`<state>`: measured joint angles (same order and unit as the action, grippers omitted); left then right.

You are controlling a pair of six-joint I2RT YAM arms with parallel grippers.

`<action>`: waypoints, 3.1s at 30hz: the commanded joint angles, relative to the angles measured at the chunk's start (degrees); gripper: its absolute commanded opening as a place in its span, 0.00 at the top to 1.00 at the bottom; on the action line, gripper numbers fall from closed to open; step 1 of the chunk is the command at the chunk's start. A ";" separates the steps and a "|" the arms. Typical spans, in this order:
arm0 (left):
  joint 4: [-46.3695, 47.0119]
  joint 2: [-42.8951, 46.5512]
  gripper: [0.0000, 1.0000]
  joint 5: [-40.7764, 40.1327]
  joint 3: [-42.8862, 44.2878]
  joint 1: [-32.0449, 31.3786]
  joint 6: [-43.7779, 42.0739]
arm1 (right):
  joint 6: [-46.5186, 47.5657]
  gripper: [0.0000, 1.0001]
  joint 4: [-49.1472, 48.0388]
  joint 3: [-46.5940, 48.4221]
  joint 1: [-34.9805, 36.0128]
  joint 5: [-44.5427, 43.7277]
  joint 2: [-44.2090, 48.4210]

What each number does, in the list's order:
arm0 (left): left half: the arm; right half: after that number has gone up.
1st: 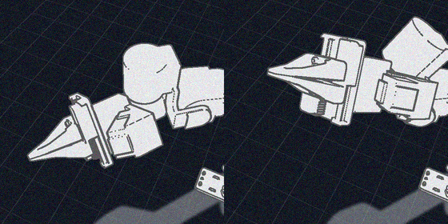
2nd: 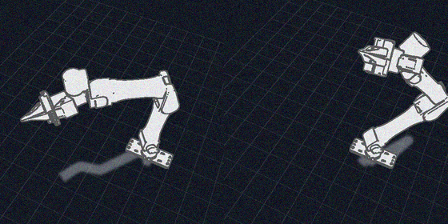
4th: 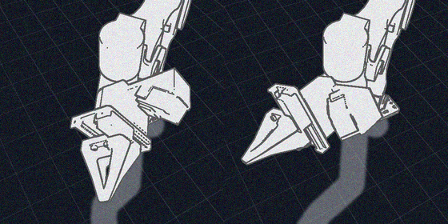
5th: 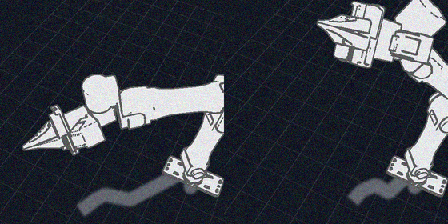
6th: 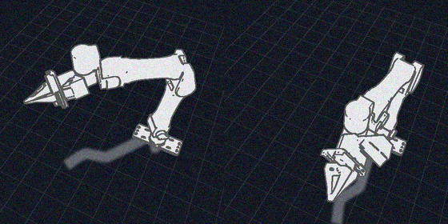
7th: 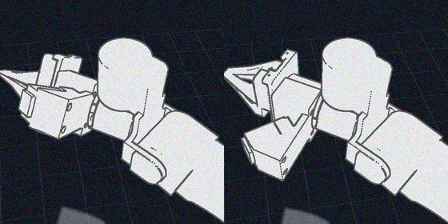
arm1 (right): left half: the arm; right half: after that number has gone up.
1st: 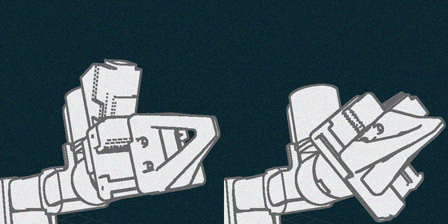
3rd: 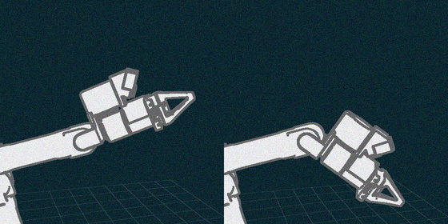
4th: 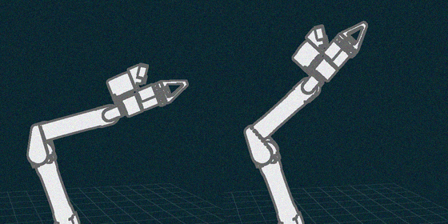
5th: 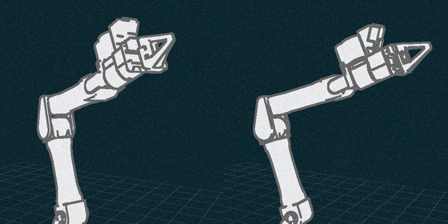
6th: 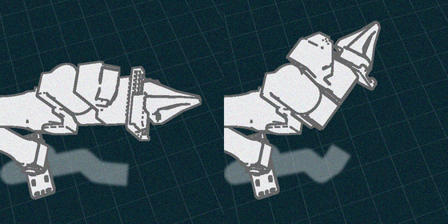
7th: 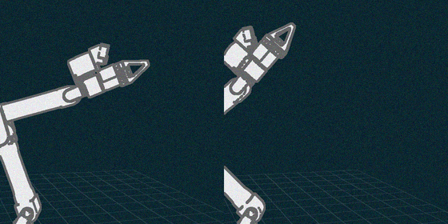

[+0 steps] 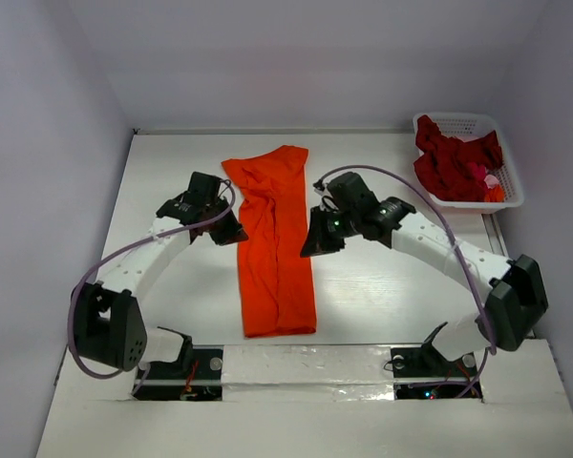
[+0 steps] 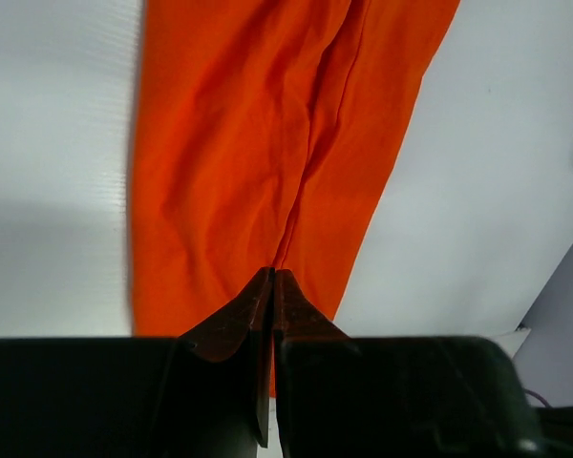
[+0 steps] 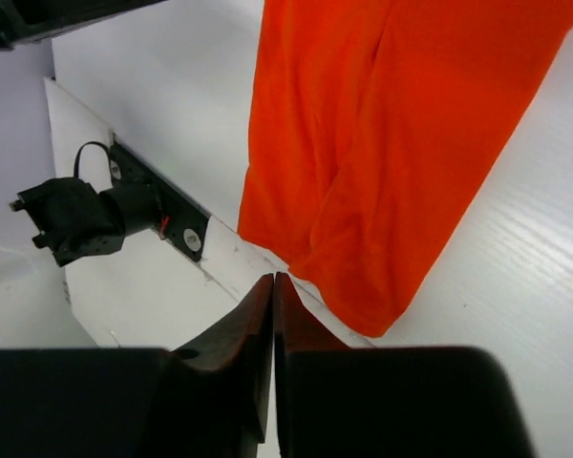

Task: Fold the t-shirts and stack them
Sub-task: Fold the tshirt

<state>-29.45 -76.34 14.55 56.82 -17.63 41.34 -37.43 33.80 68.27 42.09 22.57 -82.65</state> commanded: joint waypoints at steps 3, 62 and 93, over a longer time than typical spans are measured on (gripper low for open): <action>-0.33 5.05 1.00 -5.23 5.84 -0.21 2.07 | 4.46 1.00 2.49 7.21 0.54 -2.61 -9.97; -6.84 9.10 1.00 -2.33 12.88 -0.21 3.48 | 14.84 1.00 15.33 37.90 6.69 -0.33 -43.03; -11.16 8.13 1.00 -5.85 13.59 -0.21 1.28 | 3.24 1.00 -2.86 15.50 7.22 1.87 -40.31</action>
<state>-41.06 -68.93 9.65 72.29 -17.89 43.35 -32.84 31.55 86.72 48.47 27.46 -123.28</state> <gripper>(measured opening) 0.003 0.009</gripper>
